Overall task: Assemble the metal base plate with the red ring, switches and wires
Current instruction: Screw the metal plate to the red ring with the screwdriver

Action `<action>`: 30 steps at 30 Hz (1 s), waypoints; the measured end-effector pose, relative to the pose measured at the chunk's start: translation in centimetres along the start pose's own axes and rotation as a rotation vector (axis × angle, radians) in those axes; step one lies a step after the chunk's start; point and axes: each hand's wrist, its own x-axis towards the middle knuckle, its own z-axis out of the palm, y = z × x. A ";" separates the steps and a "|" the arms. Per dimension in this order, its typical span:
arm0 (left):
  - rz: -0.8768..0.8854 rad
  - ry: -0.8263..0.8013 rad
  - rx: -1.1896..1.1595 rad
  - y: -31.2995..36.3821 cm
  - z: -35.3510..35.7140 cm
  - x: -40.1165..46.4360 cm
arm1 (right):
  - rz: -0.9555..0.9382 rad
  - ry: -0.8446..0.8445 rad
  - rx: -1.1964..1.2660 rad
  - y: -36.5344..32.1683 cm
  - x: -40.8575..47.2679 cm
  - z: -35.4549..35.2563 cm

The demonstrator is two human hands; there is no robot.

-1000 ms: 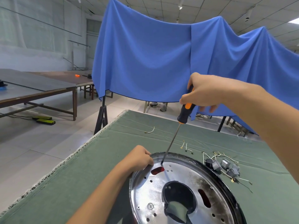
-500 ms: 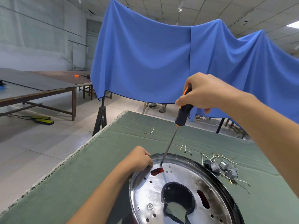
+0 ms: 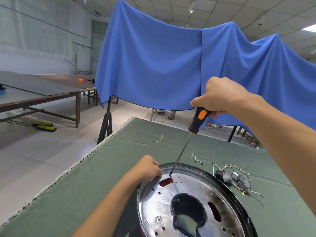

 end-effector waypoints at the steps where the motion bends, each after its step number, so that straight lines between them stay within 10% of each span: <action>1: 0.001 -0.001 0.000 0.0 0.0 0.1 | 0.010 0.025 -0.012 -0.1 0.1 0.1; 14: -0.006 0.007 0.004 -0.1 -0.1 -0.1 | -0.172 -0.131 0.329 -0.6 0.0 0.6; 24: -0.005 0.005 0.009 -0.3 -0.1 0.0 | -0.151 0.208 0.069 -1.6 -0.1 2.3; 30: 0.003 0.011 0.014 -0.3 -0.1 0.0 | -0.106 0.055 0.317 0.8 -0.1 1.8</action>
